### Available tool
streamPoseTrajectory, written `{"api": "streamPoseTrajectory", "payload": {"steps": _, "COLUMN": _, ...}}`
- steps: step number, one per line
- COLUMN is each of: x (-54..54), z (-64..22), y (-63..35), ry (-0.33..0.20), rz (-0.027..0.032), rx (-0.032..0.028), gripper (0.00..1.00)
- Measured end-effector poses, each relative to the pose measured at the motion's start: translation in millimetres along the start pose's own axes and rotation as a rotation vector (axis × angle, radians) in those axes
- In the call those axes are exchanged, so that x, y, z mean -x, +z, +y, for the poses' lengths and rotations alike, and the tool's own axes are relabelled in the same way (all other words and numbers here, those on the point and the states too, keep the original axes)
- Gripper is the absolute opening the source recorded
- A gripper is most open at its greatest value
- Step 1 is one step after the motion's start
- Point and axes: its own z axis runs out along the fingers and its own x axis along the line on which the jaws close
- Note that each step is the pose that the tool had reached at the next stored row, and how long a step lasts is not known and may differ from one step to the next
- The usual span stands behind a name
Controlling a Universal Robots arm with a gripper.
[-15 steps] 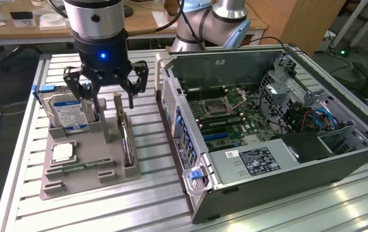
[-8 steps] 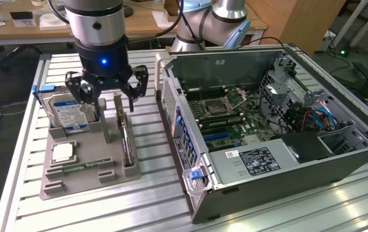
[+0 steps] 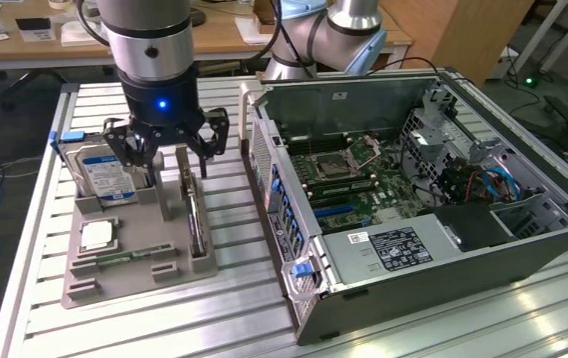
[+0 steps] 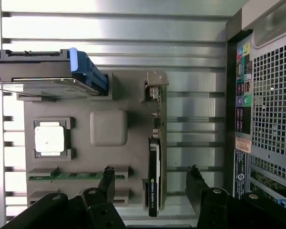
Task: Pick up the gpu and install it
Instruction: 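Pick up the gpu and move the gpu toward the slot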
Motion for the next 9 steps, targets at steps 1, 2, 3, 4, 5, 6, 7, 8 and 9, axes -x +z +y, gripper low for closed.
{"api": "streamPoseTrajectory", "payload": {"steps": 1, "x": 0.0, "z": -0.1, "y": 1.3, "ry": 0.000, "rz": 0.0000, "rx": -0.0001, "gripper": 0.71}}
{"api": "streamPoseTrajectory", "payload": {"steps": 2, "x": 0.0, "z": -0.1, "y": 2.5, "ry": 0.000, "rz": 0.0000, "rx": 0.0000, "gripper": 0.71}}
{"api": "streamPoseTrajectory", "payload": {"steps": 3, "x": -0.1, "z": -0.2, "y": 3.8, "ry": 0.000, "rz": 0.0000, "rx": 0.0000, "gripper": 0.71}}
{"api": "streamPoseTrajectory", "payload": {"steps": 4, "x": -0.1, "z": -0.3, "y": 5.2, "ry": 0.000, "rz": 0.0000, "rx": 0.0000, "gripper": 0.71}}
{"api": "streamPoseTrajectory", "payload": {"steps": 5, "x": -0.1, "z": -0.3, "y": 6.4, "ry": 0.000, "rz": 0.0000, "rx": 0.0000, "gripper": 0.71}}
{"api": "streamPoseTrajectory", "payload": {"steps": 6, "x": -0.1, "z": -0.4, "y": 7.7, "ry": 0.000, "rz": 0.0000, "rx": 0.0000, "gripper": 0.71}}
{"api": "streamPoseTrajectory", "payload": {"steps": 7, "x": -0.1, "z": -0.4, "y": 8.8, "ry": 0.000, "rz": 0.0000, "rx": -0.0001, "gripper": 0.71}}
{"api": "streamPoseTrajectory", "payload": {"steps": 8, "x": -0.2, "z": -0.5, "y": 10.1, "ry": 0.000, "rz": 0.0000, "rx": 0.0000, "gripper": 0.71}}
{"api": "streamPoseTrajectory", "payload": {"steps": 9, "x": -0.2, "z": -0.5, "y": 11.4, "ry": 0.000, "rz": 0.0000, "rx": 0.0000, "gripper": 0.71}}
